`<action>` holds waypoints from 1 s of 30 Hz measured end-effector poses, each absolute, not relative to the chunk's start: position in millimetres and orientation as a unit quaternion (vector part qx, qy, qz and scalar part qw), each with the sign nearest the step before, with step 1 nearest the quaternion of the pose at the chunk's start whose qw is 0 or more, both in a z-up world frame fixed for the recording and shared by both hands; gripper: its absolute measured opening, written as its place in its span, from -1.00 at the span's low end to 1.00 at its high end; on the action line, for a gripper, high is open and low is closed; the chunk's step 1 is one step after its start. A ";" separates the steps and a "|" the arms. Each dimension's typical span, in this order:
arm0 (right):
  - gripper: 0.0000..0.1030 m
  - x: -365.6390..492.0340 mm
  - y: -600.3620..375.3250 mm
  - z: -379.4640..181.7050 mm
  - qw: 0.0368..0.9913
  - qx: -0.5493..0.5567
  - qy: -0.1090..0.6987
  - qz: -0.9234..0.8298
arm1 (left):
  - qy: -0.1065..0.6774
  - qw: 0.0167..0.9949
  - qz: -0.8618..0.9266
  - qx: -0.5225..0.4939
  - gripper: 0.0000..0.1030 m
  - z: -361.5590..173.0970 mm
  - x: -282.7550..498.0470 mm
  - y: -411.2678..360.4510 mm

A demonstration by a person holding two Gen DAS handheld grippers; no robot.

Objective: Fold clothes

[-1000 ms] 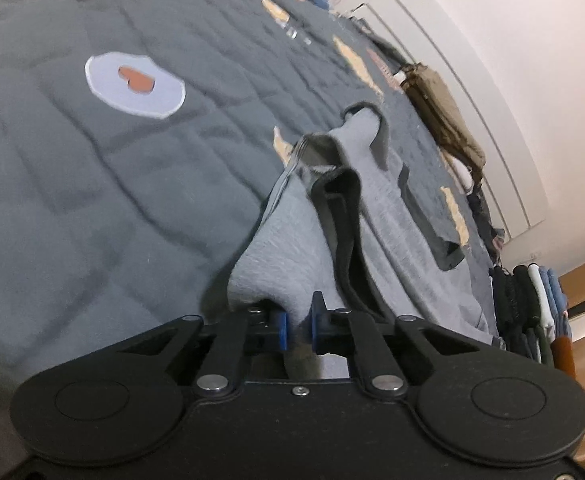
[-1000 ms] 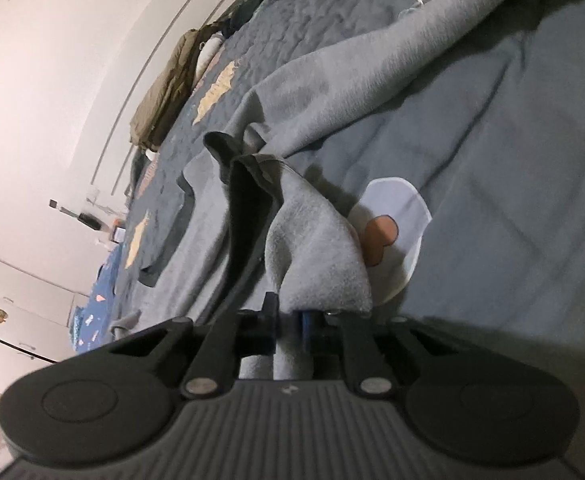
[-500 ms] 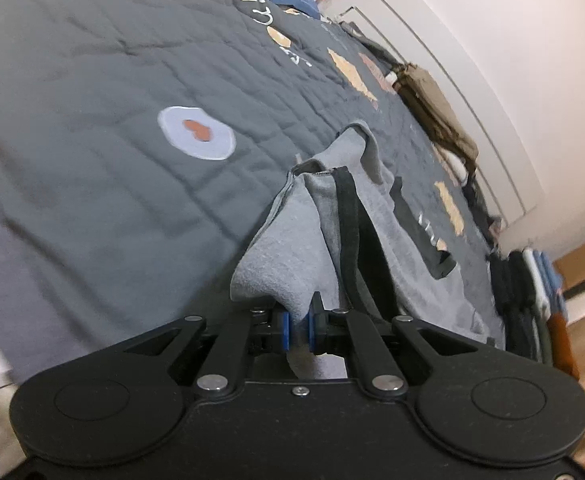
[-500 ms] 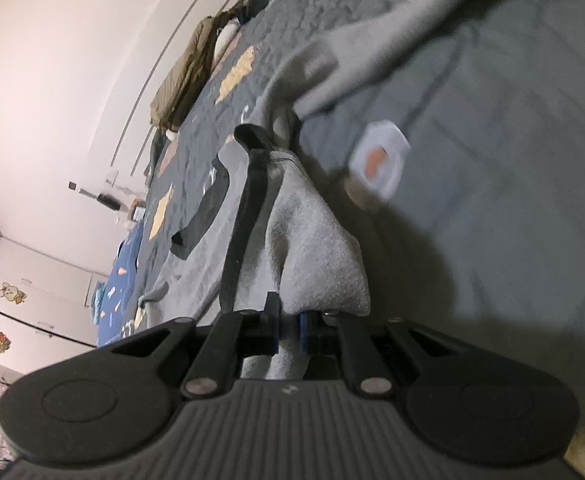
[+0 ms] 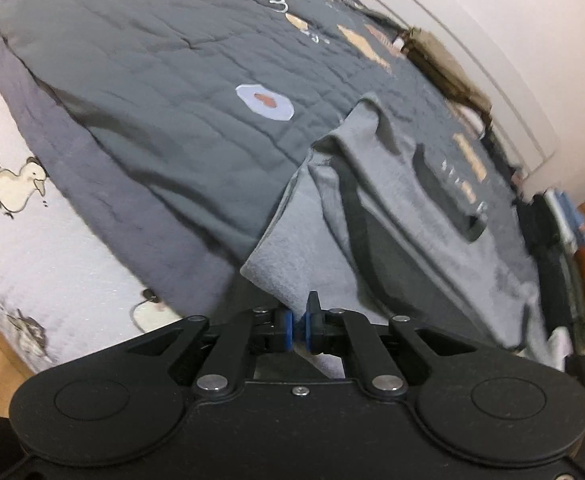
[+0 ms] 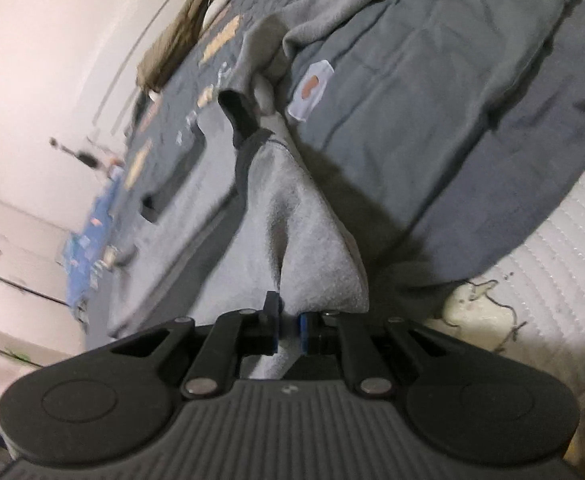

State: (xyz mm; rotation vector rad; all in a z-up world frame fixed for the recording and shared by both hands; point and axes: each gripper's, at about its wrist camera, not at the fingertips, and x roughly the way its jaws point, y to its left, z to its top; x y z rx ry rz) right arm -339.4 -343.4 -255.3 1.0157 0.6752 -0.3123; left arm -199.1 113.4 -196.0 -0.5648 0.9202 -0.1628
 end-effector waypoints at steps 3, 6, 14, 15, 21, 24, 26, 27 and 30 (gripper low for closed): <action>-0.72 -346.4 -336.6 -256.1 0.813 0.455 0.326 -0.160 | 0.433 0.867 -0.072 -0.236 -0.72 -190.7 -202.5 111.5; -0.65 -355.7 -335.8 -251.8 0.821 0.435 0.319 -0.185 | 0.412 0.883 -0.061 -0.215 -0.70 -180.3 -208.3 114.9; -0.38 -361.7 -343.0 -230.7 0.858 0.391 0.264 -0.204 | 0.362 0.901 -0.114 -0.210 -0.21 -153.6 -215.5 90.4; -0.36 -361.7 -343.7 -228.1 0.862 0.385 0.258 -0.204 | 0.359 0.904 -0.119 -0.201 -0.18 -150.1 -216.7 82.3; -0.21 -355.9 -343.2 -214.3 0.885 0.353 0.231 -0.196 | 0.309 0.927 -0.173 -0.122 -0.07 -134.4 -224.9 43.2; -0.20 -346.4 -337.0 -209.3 0.892 0.343 0.231 -0.183 | 0.305 0.931 -0.178 -0.093 -0.02 -137.2 -215.8 31.7; -0.20 -340.1 -332.9 -206.0 0.896 0.336 0.231 -0.175 | 0.306 0.932 -0.178 -0.080 -0.02 -138.5 -206.8 25.8; -0.20 -336.9 -330.9 -204.3 0.898 0.332 0.231 -0.171 | 0.305 0.932 -0.179 -0.077 -0.02 -138.5 -202.5 23.5; -0.20 -327.4 -324.7 -199.3 0.905 0.322 0.230 -0.158 | 0.305 0.932 -0.183 -0.074 0.01 -138.1 -190.1 20.2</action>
